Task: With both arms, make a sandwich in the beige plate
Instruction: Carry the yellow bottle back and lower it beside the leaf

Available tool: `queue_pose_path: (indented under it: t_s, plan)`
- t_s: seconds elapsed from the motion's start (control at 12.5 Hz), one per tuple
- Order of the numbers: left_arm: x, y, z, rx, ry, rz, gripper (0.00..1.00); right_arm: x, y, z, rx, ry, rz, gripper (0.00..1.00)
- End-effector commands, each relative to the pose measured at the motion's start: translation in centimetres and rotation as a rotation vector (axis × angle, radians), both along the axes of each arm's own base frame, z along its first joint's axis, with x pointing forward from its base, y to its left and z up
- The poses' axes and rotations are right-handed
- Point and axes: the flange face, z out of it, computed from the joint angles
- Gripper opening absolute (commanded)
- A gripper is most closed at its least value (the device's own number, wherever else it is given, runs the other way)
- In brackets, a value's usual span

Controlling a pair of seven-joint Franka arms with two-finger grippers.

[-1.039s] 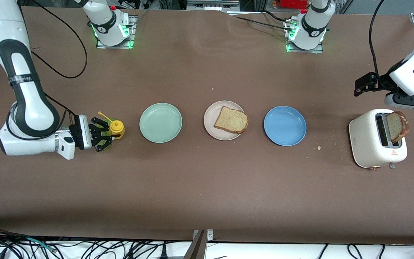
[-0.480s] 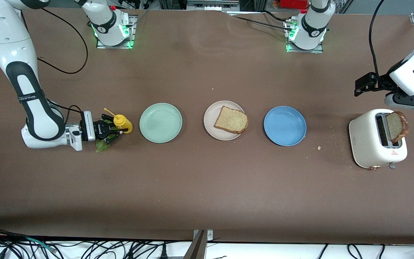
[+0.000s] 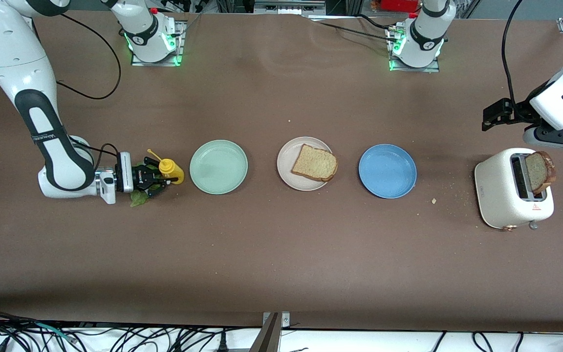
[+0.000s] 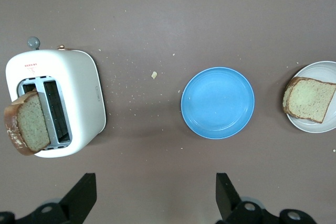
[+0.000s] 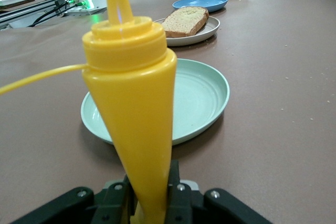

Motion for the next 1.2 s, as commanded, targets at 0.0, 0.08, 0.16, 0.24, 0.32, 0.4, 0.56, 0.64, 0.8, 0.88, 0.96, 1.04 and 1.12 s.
queue_pose_path:
  t_s: [0.0, 0.08, 0.16, 0.24, 0.32, 0.4, 0.56, 0.64, 0.8, 0.88, 0.96, 1.04, 1.12]
  plan:
    - [-0.3, 0.1, 0.6, 0.002, 0.003, -0.003, 1.00, -0.3, 1.2, 0.2, 0.025, -0.010, -0.027, 0.00]
    - [-0.3, 0.1, 0.6, 0.002, 0.003, -0.003, 1.00, -0.2, 1.5, 0.3, 0.027, -0.012, -0.034, 0.00]
    - [-0.3, 0.1, 0.6, 0.002, 0.003, -0.003, 1.00, -0.1, 1.7, 0.3, 0.031, -0.011, -0.037, 0.00]
    - [-0.3, 0.1, 0.6, 0.002, 0.003, -0.003, 1.00, -0.1, 1.7, 0.3, 0.029, -0.011, -0.036, 0.00]
    - [-0.3, 0.1, 0.6, 0.002, 0.003, -0.003, 1.00, 0.0, 1.5, 0.3, 0.024, -0.013, -0.042, 0.00]
    - [-0.3, 0.1, 0.6, 0.002, 0.003, -0.003, 1.00, 0.1, 1.3, 0.4, 0.017, -0.013, -0.047, 0.10]
    - [-0.3, 0.1, 0.6, 0.003, 0.003, -0.001, 1.00, 0.7, -0.3, 0.9, -0.013, -0.048, -0.054, 0.53]
    - [-0.3, 0.1, 0.6, 0.002, 0.003, -0.003, 1.00, 1.0, -1.6, 1.3, -0.027, -0.074, -0.061, 0.99]
    - [-0.3, 0.1, 0.6, 0.002, 0.003, -0.003, 1.00, 2.5, -3.4, 2.9, -0.080, -0.114, -0.040, 1.00]
    - [-0.3, 0.1, 0.6, 0.002, 0.003, -0.003, 1.00, 2.9, -3.8, 3.9, -0.114, -0.128, -0.020, 1.00]
    - [-0.3, 0.1, 0.6, 0.002, 0.003, -0.003, 1.00, 3.2, -4.2, 5.2, -0.148, -0.139, -0.012, 1.00]
    - [-0.3, 0.1, 0.6, 0.002, 0.003, -0.003, 1.00, 3.5, -4.8, 6.2, -0.215, -0.183, 0.005, 1.00]
    - [-0.3, 0.1, 0.6, 0.002, 0.003, -0.003, 1.00, 3.6, -5.4, 6.9, -0.278, -0.222, 0.008, 1.00]
